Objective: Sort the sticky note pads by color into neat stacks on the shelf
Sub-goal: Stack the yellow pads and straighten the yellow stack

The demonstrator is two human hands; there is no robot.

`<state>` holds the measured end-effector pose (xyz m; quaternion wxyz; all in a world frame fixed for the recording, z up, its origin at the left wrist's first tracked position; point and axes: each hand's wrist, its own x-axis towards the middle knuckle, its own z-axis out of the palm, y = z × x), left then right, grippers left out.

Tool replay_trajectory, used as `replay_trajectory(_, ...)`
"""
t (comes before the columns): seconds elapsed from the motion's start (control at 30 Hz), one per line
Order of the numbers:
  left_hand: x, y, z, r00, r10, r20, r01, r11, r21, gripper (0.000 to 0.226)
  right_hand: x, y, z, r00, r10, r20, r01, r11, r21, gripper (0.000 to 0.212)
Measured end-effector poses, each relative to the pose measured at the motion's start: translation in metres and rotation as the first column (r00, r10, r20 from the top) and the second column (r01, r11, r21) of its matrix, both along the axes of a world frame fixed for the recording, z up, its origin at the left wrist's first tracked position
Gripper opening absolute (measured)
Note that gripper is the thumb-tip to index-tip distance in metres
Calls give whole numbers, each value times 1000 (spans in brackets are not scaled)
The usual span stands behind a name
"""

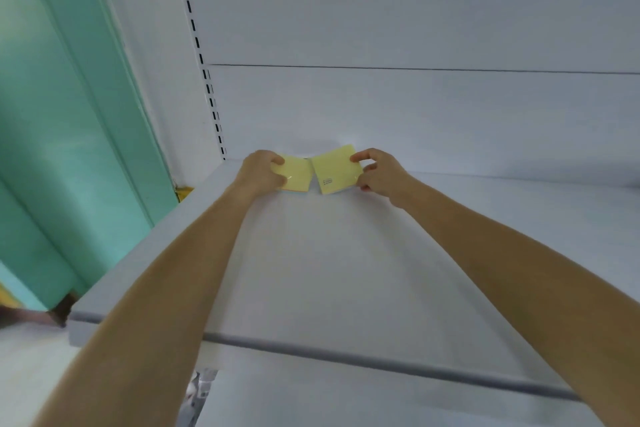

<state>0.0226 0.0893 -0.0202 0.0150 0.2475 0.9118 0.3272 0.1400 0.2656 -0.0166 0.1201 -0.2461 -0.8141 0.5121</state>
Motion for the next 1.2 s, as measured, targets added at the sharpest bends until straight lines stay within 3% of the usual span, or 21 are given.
replay_trajectory(0.2, 24, 13, 7, 999, 51, -11, -47, 969, 244, 43, 33, 31, -2, 996, -66, -67, 66, 998, -10, 45)
replay_trajectory(0.4, 78, 60, 20, 1000, 10, 7, -12, 930, 366, 42, 106, 79, 9, 975, -154, -160, 137, 984, -114, 47)
replay_trajectory(0.87, 317, 264, 43, 990, -131, 46, 82, 823, 562, 43, 378, 245, 34, 914, -319, -252, 270, 939, -212, 51)
replay_trajectory(1.2, 382, 384, 54, 974, -208, 88, 121, 810, 574, 44, 477, 359, 47, 837, -463, -292, 424, 885, -190, 51)
